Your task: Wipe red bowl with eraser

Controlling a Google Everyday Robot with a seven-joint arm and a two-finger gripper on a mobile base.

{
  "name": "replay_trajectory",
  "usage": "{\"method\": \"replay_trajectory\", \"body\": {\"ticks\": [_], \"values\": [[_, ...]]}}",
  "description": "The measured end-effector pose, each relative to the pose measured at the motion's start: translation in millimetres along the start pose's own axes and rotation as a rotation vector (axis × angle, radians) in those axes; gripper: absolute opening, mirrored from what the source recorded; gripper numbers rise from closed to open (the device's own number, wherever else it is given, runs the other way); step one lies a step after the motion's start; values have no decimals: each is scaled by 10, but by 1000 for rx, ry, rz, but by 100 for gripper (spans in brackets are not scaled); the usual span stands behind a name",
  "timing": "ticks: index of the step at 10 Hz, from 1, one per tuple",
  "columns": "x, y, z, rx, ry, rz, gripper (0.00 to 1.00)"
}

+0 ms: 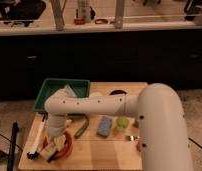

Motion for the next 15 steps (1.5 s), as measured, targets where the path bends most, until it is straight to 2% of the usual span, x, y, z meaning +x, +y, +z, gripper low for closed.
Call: {"method": "replay_trajectory", "body": {"ticks": [2, 3, 5, 7, 10, 12, 15], "values": [[136, 281, -196, 30, 18, 55, 0], [181, 341, -258, 42, 25, 70, 0], [265, 353, -401, 71, 43, 98, 0], [358, 231, -487, 79, 57, 103, 0], [507, -190, -529, 66, 64, 88, 0], [472, -431, -422, 41, 51, 59, 0], [338, -598, -135, -19, 10, 3, 0]]}}
